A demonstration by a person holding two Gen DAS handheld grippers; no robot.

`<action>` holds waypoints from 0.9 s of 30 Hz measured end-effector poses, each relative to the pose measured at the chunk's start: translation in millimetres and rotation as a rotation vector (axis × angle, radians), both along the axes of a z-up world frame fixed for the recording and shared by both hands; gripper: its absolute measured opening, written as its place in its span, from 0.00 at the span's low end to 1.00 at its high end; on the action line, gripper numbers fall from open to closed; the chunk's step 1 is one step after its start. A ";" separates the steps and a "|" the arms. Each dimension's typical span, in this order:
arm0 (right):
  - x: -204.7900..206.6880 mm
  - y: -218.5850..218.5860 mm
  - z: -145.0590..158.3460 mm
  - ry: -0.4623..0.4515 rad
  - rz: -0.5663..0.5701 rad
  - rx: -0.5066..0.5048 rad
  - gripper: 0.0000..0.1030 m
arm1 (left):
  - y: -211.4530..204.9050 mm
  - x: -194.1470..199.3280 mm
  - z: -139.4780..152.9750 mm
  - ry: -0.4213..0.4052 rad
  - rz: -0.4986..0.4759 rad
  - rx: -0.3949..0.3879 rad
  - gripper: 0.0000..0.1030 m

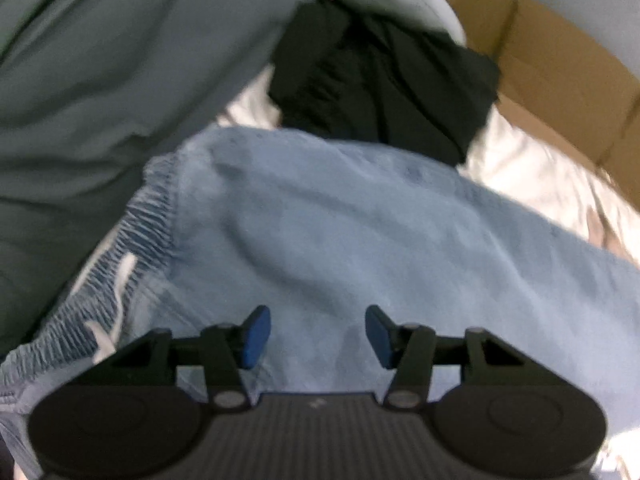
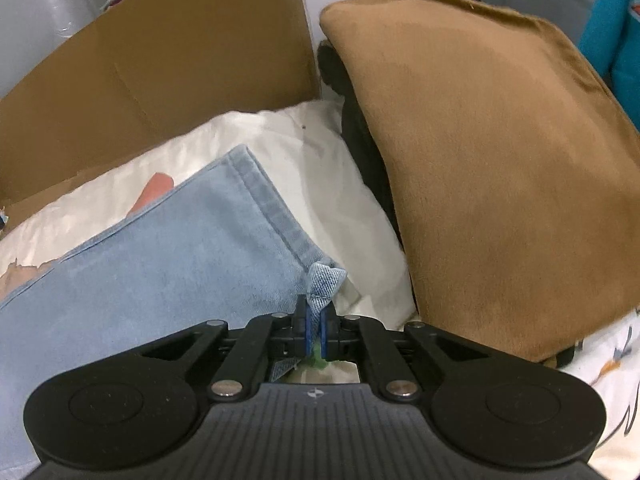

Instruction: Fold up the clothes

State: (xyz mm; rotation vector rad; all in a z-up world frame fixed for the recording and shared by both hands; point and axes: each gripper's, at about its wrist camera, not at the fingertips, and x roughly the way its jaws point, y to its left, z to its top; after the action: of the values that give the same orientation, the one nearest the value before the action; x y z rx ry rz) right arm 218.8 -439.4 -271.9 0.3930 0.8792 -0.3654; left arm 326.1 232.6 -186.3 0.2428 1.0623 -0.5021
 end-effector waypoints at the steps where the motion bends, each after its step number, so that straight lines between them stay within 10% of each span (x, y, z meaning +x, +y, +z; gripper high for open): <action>1: -1.5 -2.3 2.3 0.001 -0.026 0.018 0.08 | 0.2 4.0 2.0 -0.002 0.008 -0.005 0.54; 11: -19.4 27.4 34.5 -0.060 0.013 -0.107 0.17 | -35.0 40.8 8.0 -0.072 -0.046 -0.017 0.49; 15: -15.7 41.7 31.7 -0.047 0.063 -0.096 0.17 | -54.9 58.5 -4.7 -0.077 -0.066 0.058 0.28; 27: -21.8 89.6 6.0 0.041 0.206 -0.074 0.19 | -64.0 117.8 -45.4 -0.032 -0.004 0.099 0.26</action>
State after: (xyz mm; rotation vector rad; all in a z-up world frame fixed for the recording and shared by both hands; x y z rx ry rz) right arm 197.0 -349.7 -265.9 0.2247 0.9339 -0.2157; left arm 443.9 168.6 -231.7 0.3392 1.0565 -0.4481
